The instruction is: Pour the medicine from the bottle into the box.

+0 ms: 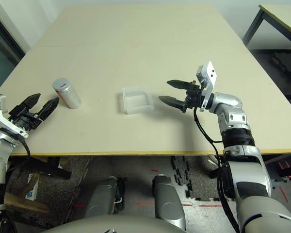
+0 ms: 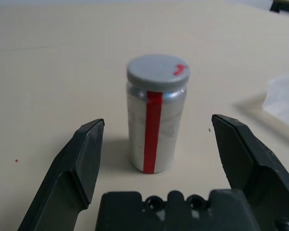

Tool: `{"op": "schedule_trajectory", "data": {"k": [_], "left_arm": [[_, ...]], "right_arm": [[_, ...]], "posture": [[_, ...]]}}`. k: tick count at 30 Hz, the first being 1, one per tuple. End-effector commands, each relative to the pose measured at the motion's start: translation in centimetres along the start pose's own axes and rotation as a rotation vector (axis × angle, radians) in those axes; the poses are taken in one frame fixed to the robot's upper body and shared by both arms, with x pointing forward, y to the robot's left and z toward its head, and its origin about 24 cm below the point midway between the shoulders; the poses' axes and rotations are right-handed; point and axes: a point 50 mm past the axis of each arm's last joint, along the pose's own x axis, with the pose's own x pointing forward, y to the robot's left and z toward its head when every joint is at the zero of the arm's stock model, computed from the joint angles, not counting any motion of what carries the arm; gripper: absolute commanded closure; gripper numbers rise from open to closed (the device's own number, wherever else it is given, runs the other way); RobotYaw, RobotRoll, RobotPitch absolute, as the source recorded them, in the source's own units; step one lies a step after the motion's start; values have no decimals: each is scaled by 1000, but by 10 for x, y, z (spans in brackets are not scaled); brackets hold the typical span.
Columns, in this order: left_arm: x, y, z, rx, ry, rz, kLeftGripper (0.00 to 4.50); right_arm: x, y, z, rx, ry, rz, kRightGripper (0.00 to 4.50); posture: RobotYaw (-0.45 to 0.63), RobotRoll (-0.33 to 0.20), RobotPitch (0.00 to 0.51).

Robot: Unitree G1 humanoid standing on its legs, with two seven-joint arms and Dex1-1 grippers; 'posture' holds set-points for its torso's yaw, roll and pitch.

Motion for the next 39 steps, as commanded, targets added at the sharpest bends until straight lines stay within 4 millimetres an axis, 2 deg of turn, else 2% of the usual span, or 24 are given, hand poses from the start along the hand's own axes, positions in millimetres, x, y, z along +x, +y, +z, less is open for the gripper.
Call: {"op": "schedule_trajectory", "data": {"k": [1, 14, 22, 39], "left_arm": [[7, -1, -14, 30, 23, -15, 18], [39, 9, -19, 64, -19, -20, 18], [57, 6, -23, 59, -22, -49, 18], [75, 7, -26, 54, -31, -41, 18]], "right_arm": [[5, 4, 0, -15, 8, 22, 0], [1, 7, -1, -13, 12, 4, 0], [-1, 6, 1, -17, 11, -10, 0], [-7, 5, 0, -21, 14, -30, 0]], "posture": [[-58, 0, 112], [-87, 0, 114], [-109, 0, 115], [-133, 0, 114]]}}
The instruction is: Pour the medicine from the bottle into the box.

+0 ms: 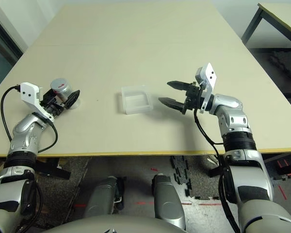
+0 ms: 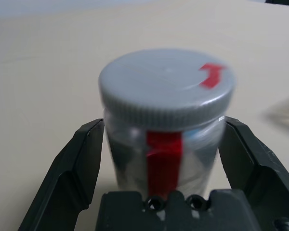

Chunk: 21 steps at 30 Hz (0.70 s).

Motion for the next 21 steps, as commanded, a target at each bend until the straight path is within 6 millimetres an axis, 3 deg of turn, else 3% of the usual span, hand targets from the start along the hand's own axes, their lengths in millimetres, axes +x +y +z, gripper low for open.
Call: {"op": "schedule_trajectory", "data": {"k": [1, 21], "left_arm": [[3, -1, -1, 13, 8, -17, 18], [12, -3, -2, 12, 6, -42, 18]], "right_arm": [[-3, 1, 0, -2, -3, -7, 0], [-3, 0, -2, -5, -5, -19, 0]], "posture": [[-133, 0, 114], [-142, 0, 112]]}}
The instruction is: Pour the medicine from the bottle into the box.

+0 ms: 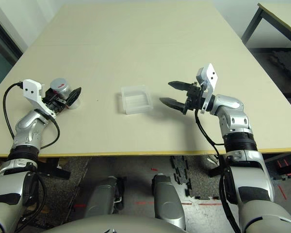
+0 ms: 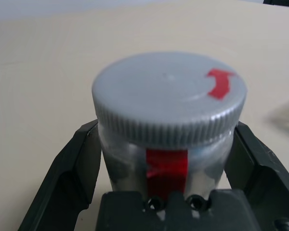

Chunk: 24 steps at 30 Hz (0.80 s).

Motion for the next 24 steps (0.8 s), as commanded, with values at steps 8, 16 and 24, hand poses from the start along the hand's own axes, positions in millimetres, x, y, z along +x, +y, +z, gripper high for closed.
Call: {"op": "schedule_trajectory", "data": {"k": [8, 16, 24], "left_arm": [[6, -3, 1, -3, 2, -37, 1352], [6, -3, 0, -5, 7, -46, 1780], [5, -4, 0, -12, 9, -65, 1780]], "right_arm": [[-2, 0, -1, -1, -2, -6, 0], [-3, 0, -1, -2, -2, -6, 0], [-2, 0, -3, 0, 0, -5, 0]], "posture": [[-142, 0, 113], [-143, 0, 111], [-137, 0, 105]]}}
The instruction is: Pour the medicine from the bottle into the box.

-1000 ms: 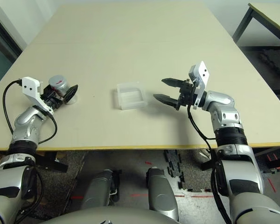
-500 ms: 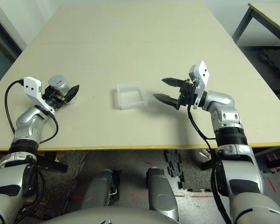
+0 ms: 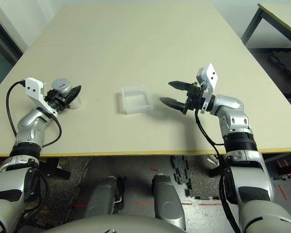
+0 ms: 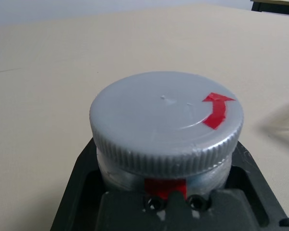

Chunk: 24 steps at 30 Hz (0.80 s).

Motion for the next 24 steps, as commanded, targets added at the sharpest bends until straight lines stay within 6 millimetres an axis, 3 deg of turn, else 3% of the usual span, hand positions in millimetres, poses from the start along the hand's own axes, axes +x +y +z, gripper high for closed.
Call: {"op": "schedule_trajectory", "data": {"k": [1, 9, 14, 24], "left_arm": [[-2, -3, -5, -13, 28, -32, 1780], [6, -14, 7, -31, 0, -123, 1780], [20, -31, 22, -53, -22, -226, 1780], [50, -73, 41, -115, 3, -453, 1780]], "right_arm": [[-2, 0, -2, 1, 1, -1, 0], [2, 0, 1, 3, -5, 7, 0], [7, 0, 10, 26, -39, 22, 0], [30, 2, 50, 58, -98, 127, 0]], "posture": [[-137, 0, 105], [-129, 0, 108], [-127, 0, 108], [-159, 0, 102]]}}
